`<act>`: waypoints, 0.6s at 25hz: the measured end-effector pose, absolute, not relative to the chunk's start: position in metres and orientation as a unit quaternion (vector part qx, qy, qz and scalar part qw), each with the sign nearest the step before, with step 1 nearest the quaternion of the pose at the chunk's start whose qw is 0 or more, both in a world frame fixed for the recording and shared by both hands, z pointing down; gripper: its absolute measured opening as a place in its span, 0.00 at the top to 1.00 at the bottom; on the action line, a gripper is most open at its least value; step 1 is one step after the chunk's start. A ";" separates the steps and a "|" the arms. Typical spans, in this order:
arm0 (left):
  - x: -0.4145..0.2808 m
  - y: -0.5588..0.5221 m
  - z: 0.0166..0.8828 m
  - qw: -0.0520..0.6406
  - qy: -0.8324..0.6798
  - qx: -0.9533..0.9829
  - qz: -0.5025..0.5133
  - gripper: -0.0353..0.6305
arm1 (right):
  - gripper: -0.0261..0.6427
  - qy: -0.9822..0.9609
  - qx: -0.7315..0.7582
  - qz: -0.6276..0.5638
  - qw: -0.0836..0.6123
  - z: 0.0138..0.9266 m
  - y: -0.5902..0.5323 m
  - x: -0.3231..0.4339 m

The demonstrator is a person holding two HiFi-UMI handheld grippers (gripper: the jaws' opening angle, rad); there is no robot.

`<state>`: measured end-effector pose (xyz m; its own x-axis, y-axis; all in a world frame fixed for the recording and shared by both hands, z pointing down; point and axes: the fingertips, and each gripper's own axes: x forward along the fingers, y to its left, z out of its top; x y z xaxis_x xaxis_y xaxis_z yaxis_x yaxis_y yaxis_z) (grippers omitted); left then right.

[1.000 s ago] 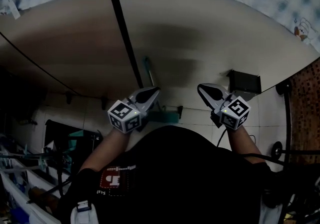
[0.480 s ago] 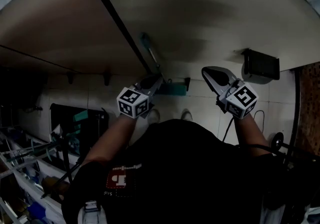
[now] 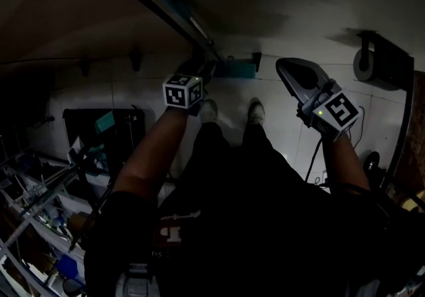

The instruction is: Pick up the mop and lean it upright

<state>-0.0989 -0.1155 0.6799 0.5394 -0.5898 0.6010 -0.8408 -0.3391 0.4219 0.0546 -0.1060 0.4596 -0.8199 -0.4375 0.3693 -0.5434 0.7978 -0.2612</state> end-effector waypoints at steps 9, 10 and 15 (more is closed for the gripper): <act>-0.090 -0.138 0.762 0.354 -0.449 0.789 0.225 0.64 | 0.94 -0.929 0.261 0.202 0.168 0.514 -0.095 0.060; -0.089 -0.142 0.765 0.354 -0.451 0.789 0.222 0.64 | 0.94 -0.927 0.261 0.207 0.171 0.520 -0.093 0.061; -0.085 -0.165 0.776 0.345 -0.465 0.788 0.209 0.64 | 0.94 -0.923 0.257 0.220 0.183 0.544 -0.089 0.067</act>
